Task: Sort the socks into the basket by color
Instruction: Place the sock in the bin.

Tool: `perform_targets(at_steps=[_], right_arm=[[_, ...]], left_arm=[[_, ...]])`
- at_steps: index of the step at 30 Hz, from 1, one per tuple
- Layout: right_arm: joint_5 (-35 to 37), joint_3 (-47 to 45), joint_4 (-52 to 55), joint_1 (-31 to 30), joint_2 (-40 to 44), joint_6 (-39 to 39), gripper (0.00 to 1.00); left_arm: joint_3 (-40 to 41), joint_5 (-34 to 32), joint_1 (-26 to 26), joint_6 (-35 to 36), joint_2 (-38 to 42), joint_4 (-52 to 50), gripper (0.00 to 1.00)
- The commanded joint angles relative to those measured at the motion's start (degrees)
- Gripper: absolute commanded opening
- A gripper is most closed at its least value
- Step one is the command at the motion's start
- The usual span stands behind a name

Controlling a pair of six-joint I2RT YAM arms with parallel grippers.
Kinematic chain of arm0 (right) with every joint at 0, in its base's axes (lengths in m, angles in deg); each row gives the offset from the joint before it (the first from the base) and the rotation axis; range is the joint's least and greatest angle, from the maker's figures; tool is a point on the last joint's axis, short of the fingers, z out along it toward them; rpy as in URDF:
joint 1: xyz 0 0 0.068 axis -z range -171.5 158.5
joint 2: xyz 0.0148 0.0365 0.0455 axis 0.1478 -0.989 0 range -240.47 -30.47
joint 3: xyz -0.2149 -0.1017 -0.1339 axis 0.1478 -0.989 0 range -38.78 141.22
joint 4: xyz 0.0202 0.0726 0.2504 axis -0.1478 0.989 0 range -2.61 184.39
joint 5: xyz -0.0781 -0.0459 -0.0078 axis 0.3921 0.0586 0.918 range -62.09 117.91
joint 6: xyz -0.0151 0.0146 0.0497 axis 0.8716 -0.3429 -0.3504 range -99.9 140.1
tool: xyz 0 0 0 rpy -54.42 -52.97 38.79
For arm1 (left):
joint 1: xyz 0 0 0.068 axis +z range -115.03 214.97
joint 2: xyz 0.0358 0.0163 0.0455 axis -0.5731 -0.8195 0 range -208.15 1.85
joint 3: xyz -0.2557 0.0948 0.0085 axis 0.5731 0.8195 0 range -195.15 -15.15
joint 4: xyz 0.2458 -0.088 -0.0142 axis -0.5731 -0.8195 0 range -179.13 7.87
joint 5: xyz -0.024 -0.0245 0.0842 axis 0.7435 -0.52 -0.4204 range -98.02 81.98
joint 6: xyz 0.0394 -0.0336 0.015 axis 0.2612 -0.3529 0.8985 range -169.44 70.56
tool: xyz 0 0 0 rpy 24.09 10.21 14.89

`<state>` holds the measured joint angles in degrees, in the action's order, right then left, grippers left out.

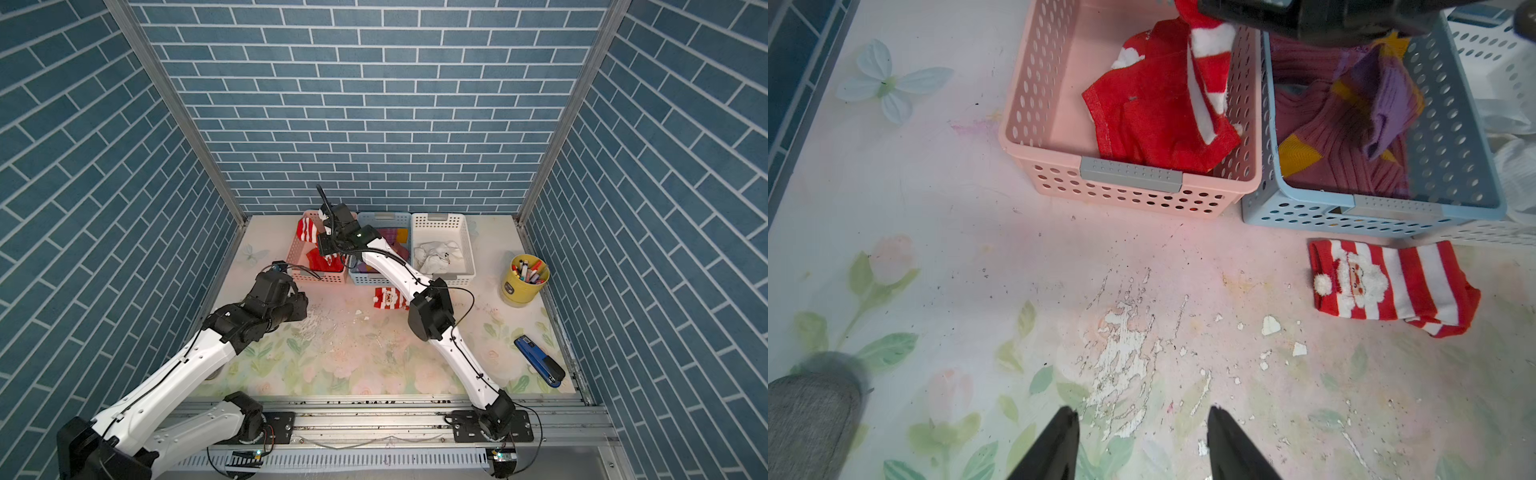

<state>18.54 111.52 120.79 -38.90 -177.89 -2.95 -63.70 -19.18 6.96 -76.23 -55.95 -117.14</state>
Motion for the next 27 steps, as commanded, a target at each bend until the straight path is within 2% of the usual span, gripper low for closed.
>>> perform_targets(at_steps=[1,6,8,11,16,20,27], right_arm=[[2.07,2.56,-2.12,0.76,-1.02,-2.99,0.00],[1.77,2.77,-2.09,1.68,-2.12,-4.55,0.01],[1.13,2.67,-2.10,1.93,-2.50,-4.87,0.09],[-0.24,2.96,-1.67,2.34,-3.04,-5.72,0.28],[0.10,2.58,-0.71,2.48,-1.85,-4.52,0.45],[0.16,0.80,-0.83,2.48,0.26,-3.17,0.50],[0.89,-4.51,-1.49,2.50,4.92,-1.96,0.51]], left_arm=[[0.57,-0.71,0.33,-0.05,0.49,-1.18,0.57],[0.39,-0.60,0.33,-0.06,0.40,-1.29,0.57],[0.26,-0.63,0.37,-0.05,0.48,-1.33,0.57],[0.22,-0.71,0.34,-0.28,0.52,-1.46,0.59],[-0.26,-0.62,0.39,-0.55,0.08,-1.95,0.61],[-0.50,-0.71,0.33,-0.71,0.11,-2.18,0.62],[-0.64,1.04,0.34,-0.35,-0.34,-1.29,0.63]])
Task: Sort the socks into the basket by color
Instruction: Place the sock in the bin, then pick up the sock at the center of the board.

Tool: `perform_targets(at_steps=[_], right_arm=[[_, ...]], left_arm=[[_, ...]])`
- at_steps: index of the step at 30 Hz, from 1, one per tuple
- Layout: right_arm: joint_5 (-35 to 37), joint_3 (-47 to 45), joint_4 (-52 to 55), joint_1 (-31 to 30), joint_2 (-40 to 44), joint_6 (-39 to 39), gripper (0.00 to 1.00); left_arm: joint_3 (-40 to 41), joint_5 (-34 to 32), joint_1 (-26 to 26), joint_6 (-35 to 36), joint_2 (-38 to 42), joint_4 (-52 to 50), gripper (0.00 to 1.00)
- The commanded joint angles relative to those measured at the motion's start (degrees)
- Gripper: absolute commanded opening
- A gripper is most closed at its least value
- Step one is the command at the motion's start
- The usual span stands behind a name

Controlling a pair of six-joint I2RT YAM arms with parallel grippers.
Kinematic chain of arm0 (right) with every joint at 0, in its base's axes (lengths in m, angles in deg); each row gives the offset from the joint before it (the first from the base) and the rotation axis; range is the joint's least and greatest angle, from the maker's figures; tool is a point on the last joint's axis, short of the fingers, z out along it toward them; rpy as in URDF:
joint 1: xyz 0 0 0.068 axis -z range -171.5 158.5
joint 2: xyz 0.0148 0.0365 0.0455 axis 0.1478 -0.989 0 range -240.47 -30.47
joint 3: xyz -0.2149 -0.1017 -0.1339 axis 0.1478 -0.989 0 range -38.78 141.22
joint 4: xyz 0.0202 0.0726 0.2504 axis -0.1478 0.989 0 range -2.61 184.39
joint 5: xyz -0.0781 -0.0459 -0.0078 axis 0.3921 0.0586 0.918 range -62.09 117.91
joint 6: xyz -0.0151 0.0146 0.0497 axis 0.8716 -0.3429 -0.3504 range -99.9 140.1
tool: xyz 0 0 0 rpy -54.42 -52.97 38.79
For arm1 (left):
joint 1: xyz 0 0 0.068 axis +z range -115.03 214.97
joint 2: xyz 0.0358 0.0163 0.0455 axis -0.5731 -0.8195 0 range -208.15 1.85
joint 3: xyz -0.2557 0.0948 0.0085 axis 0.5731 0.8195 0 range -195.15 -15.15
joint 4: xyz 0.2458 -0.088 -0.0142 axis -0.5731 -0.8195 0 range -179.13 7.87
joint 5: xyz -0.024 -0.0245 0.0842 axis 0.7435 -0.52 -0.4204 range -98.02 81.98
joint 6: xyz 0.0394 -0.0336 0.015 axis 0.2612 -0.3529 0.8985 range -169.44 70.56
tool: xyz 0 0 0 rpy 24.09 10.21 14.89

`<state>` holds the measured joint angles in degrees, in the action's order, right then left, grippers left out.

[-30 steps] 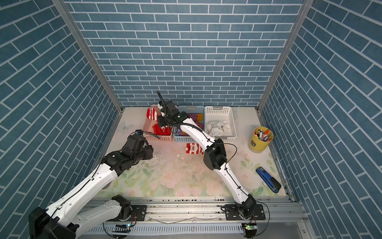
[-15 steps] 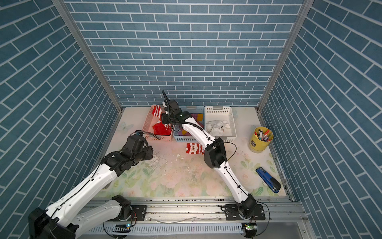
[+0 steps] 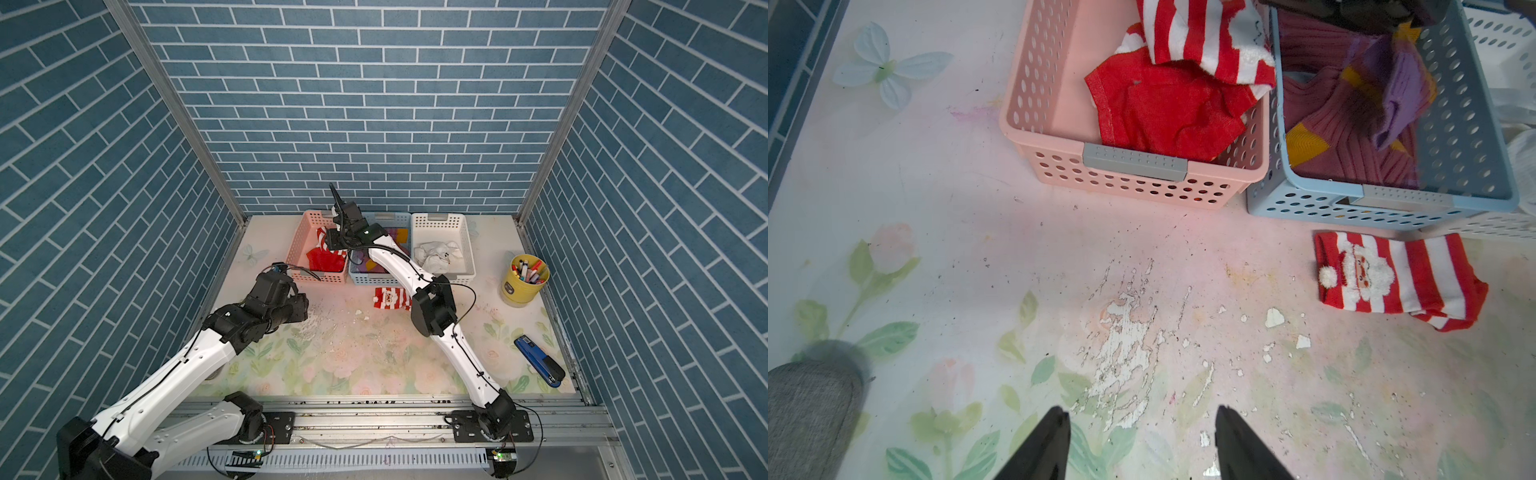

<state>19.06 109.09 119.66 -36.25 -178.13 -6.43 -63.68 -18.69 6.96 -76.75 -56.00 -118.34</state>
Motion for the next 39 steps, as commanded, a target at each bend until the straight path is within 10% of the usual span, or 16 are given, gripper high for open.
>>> perform_targets(at_steps=[1,13,39], right_arm=[[0.37,-2.73,-0.36,-0.14,5.71,1.61,0.50],[3.39,-14.80,-1.11,-0.10,15.18,3.91,0.47],[13.15,-75.24,-16.71,4.76,59.41,4.29,0.52]], left_arm=[[-0.69,0.77,0.33,0.24,-0.42,0.06,0.63],[0.04,6.95,0.34,2.25,-0.85,3.83,0.64],[-4.98,6.95,-11.71,-0.86,-16.58,12.30,0.67]])
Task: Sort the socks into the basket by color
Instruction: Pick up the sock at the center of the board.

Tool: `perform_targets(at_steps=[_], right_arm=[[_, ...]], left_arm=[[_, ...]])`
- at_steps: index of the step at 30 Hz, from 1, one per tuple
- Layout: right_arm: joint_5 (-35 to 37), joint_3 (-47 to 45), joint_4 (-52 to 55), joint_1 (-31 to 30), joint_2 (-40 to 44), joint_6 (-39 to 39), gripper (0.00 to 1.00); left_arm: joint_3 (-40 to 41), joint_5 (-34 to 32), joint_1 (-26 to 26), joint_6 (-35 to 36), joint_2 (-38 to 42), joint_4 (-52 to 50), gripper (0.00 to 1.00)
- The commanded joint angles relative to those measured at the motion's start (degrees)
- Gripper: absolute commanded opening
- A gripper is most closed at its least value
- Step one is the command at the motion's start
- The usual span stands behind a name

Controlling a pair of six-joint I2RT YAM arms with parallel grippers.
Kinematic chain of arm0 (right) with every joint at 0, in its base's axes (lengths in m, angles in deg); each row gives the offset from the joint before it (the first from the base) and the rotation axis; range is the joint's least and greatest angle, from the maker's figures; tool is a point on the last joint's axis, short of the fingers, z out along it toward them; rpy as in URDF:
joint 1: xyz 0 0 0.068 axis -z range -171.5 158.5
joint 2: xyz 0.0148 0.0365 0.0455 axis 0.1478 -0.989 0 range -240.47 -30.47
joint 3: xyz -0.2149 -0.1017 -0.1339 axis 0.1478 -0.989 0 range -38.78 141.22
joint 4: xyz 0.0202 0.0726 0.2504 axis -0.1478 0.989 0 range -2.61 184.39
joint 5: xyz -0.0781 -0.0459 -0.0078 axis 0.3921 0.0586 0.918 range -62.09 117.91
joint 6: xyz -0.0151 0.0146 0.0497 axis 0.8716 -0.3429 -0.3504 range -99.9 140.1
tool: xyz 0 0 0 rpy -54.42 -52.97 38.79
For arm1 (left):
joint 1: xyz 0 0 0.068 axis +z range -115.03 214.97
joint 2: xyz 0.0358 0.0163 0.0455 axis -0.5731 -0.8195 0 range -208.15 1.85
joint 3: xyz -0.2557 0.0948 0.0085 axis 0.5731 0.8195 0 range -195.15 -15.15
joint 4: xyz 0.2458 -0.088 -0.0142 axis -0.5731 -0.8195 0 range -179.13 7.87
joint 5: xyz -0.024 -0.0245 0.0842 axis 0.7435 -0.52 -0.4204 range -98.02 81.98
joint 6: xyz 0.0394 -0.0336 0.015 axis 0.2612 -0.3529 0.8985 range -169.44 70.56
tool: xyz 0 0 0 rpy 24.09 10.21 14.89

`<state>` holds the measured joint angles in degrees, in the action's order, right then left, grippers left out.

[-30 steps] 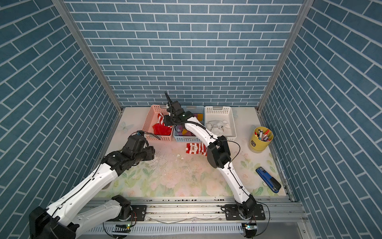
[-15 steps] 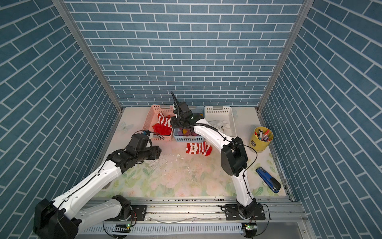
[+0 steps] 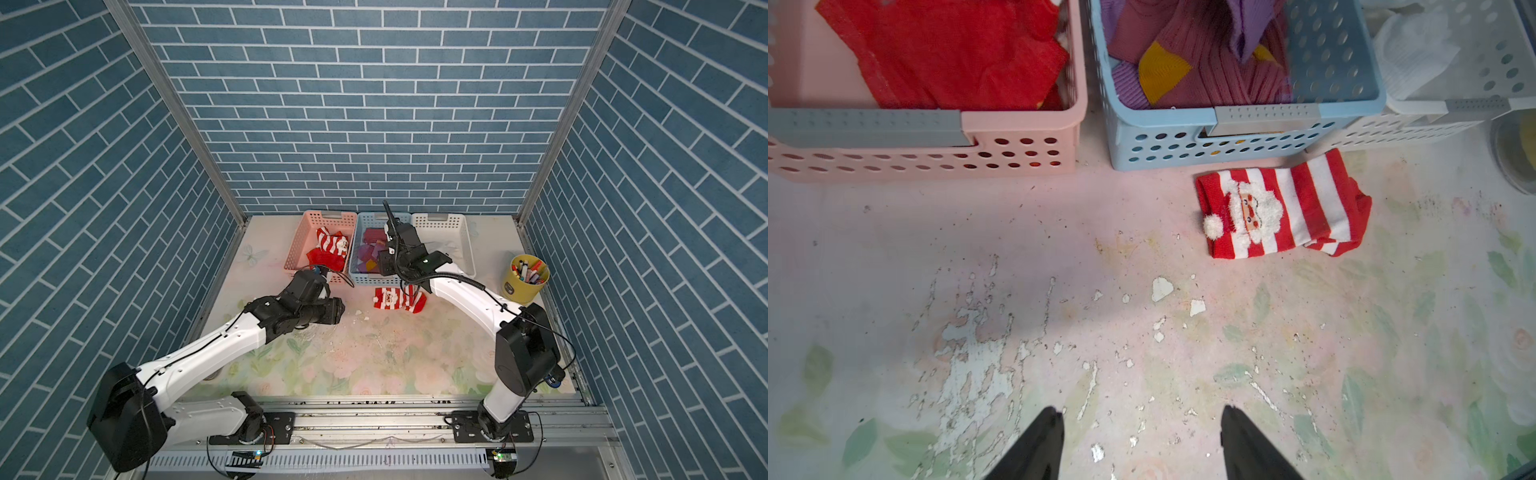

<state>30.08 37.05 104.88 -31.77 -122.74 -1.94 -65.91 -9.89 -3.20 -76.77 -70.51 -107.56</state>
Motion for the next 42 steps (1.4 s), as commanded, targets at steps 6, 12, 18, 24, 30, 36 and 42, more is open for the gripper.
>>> perform_targets(at_steps=[6,12,18,24,30,36,42], right_arm=[[3.82,-12.27,-1.69,0.61,12.08,-0.28,0.54],[6.30,-19.40,2.93,1.28,21.56,-0.28,0.55],[8.56,-24.50,7.38,3.85,31.24,-0.80,0.58],[10.12,-28.04,10.19,5.82,37.46,-1.82,0.60],[10.74,-29.96,12.35,7.38,41.45,-2.21,0.61],[10.97,-31.95,14.11,8.93,45.16,-3.17,0.63],[11.51,-32.82,15.74,9.73,48.11,-3.70,0.63]], left_arm=[[-7.05,-2.52,-4.55,-1.50,-8.85,2.83,0.67],[-12.38,-2.40,-6.86,-1.24,-15.36,3.03,0.67],[-18.59,-2.02,-9.47,-1.05,-22.60,2.75,0.67],[-24.78,-1.47,-12.15,-0.94,-29.49,3.30,0.67],[-30.32,-2.22,-14.76,-0.37,-36.24,4.32,0.66],[-33.76,-6.69,-17.17,0.23,-41.36,5.65,0.66],[-34.91,-11.71,-18.06,-0.70,-44.38,7.30,0.65]])
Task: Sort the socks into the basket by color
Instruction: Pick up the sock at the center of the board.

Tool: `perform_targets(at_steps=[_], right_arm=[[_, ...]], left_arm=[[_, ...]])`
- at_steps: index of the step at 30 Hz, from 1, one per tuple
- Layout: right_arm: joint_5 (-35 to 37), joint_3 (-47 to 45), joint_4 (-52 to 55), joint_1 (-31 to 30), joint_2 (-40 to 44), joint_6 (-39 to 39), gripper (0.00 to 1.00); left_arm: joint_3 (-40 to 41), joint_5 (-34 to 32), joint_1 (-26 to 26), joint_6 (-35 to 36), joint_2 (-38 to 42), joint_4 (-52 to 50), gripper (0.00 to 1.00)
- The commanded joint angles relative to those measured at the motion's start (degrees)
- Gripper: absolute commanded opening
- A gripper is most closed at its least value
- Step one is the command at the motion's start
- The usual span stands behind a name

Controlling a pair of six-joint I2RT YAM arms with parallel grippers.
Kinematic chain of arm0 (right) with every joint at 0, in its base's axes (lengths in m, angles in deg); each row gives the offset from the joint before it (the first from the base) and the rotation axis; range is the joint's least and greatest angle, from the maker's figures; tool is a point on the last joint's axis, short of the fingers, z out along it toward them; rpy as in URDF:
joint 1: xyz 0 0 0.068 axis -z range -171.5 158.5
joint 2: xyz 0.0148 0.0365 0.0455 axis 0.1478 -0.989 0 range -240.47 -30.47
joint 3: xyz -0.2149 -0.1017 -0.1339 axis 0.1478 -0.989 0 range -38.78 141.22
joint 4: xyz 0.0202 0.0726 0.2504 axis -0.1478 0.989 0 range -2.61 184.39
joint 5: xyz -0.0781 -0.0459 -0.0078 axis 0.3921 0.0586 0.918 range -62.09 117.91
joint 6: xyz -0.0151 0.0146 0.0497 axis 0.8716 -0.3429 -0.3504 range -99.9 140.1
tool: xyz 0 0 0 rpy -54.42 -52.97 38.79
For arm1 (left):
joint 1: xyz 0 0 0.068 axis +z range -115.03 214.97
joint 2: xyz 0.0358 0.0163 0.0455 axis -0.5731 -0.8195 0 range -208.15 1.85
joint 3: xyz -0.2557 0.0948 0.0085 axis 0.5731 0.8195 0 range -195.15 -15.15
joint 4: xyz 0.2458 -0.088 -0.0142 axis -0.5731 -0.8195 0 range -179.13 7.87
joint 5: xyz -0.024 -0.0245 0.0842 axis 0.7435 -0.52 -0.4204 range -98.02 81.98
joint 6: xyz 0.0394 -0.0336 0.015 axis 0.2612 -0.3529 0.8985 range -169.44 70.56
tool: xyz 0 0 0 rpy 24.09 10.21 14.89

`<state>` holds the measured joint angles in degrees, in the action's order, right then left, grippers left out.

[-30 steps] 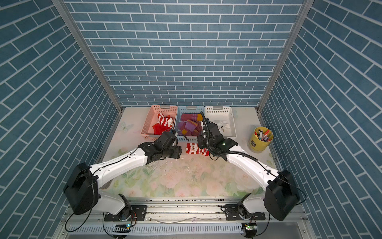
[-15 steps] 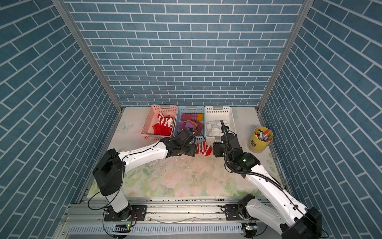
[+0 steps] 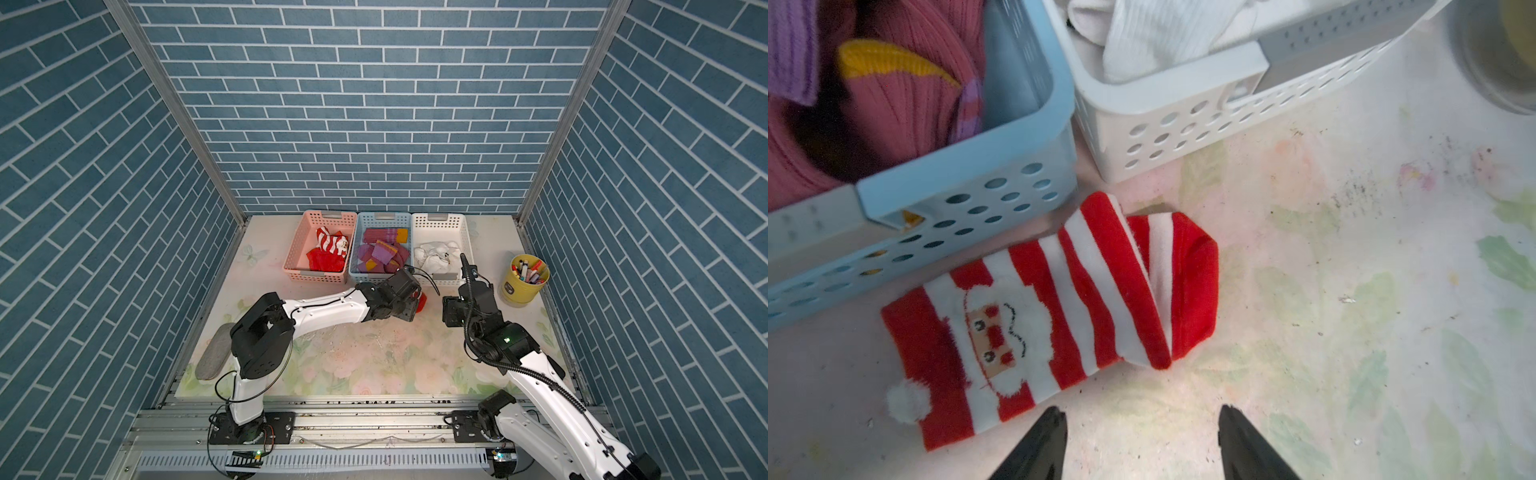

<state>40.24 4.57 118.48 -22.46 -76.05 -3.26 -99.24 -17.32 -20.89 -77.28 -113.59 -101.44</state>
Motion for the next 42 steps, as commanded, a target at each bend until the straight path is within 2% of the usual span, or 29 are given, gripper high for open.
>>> perform_targets(at_steps=[1,16,24,29,42], right_arm=[[1.52,-0.34,2.54,0.50,1.65,-2.40,0.63],[2.95,-0.59,5.22,1.03,4.76,-2.84,0.63],[3.12,-0.48,6.25,1.08,5.75,-3.01,0.63],[2.14,-0.55,6.45,1.08,6.72,-2.66,0.63],[1.51,-1.76,4.26,1.08,6.83,-2.73,0.64]], left_arm=[[-1.80,-4.58,-0.37,-0.20,-1.87,1.42,0.64],[-5.86,-5.49,-0.31,0.29,-8.29,1.68,0.57],[-5.93,-6.33,-0.36,1.21,-9.19,1.73,0.41],[-5.29,-7.20,-0.35,1.22,-9.36,2.54,0.37],[-0.51,-5.12,-0.32,3.26,-4.78,3.05,0.16]])
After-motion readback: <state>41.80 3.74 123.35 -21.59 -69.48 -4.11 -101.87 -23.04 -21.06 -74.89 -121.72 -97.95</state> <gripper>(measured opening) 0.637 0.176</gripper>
